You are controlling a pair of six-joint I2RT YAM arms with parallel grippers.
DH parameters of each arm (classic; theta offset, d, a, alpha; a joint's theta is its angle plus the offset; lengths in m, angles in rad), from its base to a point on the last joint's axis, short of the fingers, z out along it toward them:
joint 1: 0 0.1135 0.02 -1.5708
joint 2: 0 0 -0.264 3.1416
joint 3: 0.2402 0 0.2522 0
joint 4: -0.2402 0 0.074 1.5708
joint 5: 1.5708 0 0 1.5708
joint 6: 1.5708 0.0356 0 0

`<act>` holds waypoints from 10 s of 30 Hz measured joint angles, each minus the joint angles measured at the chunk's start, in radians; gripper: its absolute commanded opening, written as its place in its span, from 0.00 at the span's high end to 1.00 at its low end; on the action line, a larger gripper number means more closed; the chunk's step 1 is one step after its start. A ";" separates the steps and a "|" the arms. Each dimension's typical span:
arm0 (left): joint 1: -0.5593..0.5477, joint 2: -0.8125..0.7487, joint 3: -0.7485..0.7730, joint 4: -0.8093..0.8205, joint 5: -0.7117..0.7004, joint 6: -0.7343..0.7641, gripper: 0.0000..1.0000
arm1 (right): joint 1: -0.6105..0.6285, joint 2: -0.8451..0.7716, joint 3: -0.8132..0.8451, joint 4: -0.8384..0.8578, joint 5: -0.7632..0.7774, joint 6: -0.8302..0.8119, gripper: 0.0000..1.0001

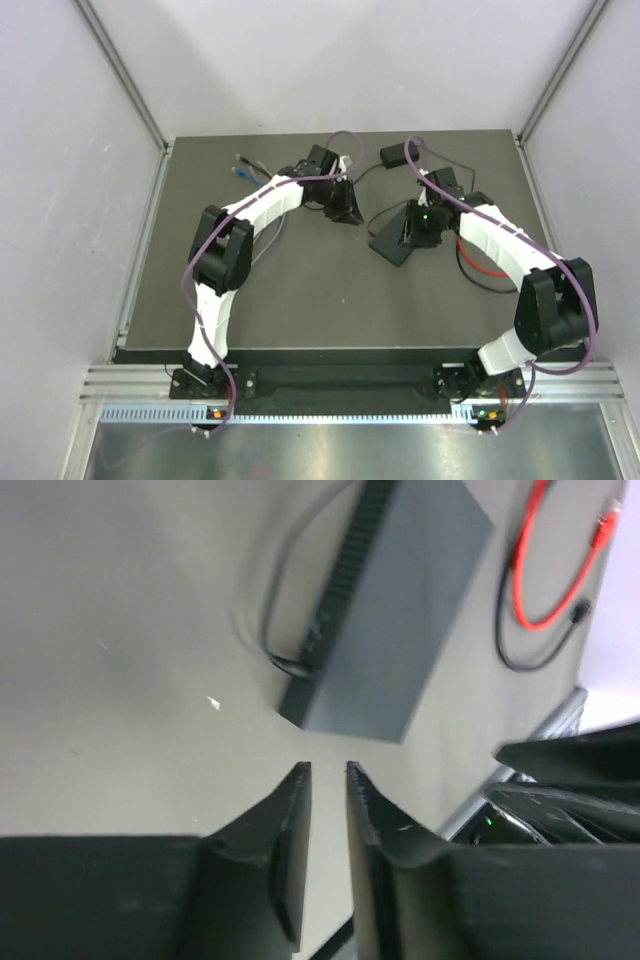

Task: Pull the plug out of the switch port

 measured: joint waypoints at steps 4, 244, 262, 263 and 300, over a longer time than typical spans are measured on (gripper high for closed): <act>0.005 0.058 0.021 0.002 -0.009 -0.017 0.90 | -0.019 0.008 0.004 -0.010 0.035 0.080 0.66; -0.058 -0.214 -0.132 0.122 0.264 0.468 0.99 | -0.023 0.456 0.325 0.418 -0.198 0.624 1.00; 0.066 -0.340 -0.335 0.135 0.045 0.424 0.27 | -0.090 0.631 0.678 0.558 -0.043 0.769 1.00; 0.068 -0.354 -0.344 0.135 0.036 0.425 0.27 | -0.100 0.658 0.707 0.568 -0.024 0.782 1.00; 0.146 -0.387 -0.421 0.082 0.072 0.359 0.41 | -0.253 0.438 0.616 0.103 0.016 0.159 0.59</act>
